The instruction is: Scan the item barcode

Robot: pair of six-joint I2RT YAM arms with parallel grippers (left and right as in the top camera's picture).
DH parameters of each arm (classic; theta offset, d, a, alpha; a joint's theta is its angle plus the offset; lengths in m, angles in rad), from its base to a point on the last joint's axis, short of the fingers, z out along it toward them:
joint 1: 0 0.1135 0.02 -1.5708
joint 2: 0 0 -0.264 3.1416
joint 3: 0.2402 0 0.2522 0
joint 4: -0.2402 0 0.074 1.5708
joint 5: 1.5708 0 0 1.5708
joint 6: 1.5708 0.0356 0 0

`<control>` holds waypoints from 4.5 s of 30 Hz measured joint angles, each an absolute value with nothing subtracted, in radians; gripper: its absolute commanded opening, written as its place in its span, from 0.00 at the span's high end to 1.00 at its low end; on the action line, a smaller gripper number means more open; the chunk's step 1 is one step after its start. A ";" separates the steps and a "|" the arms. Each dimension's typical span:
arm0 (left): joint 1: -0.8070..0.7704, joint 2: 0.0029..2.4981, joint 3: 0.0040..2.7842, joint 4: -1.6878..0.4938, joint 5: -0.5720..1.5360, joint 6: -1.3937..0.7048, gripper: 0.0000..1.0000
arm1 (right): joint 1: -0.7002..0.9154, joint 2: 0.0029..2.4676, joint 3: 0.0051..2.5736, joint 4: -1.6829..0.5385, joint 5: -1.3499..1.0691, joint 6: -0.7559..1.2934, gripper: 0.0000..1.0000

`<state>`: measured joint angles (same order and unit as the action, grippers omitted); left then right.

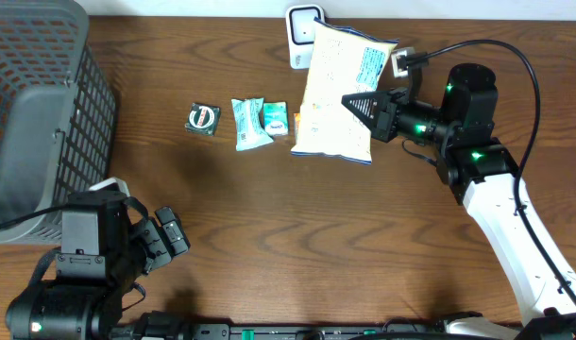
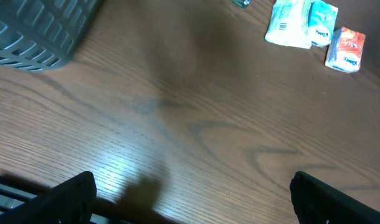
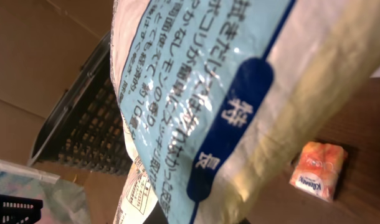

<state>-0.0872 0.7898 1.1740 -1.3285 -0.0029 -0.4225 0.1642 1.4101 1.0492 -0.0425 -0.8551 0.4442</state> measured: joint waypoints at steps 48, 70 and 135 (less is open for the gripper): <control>-0.087 0.790 1.174 -1.328 -0.003 -0.422 0.02 | 0.164 1.413 1.049 -0.085 -0.814 0.444 0.99; -0.087 0.790 1.174 -1.328 -0.003 -0.422 0.02 | 0.164 1.413 1.049 -0.114 -0.811 0.441 0.99; -0.087 0.790 1.174 -1.328 -0.003 -0.422 0.02 | 0.495 1.812 1.212 -0.632 0.734 -0.048 0.82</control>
<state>-0.0872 0.7898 1.1740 -1.3285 -0.0032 -0.4225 0.4953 1.8118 1.2118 -0.6323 0.7341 -0.0479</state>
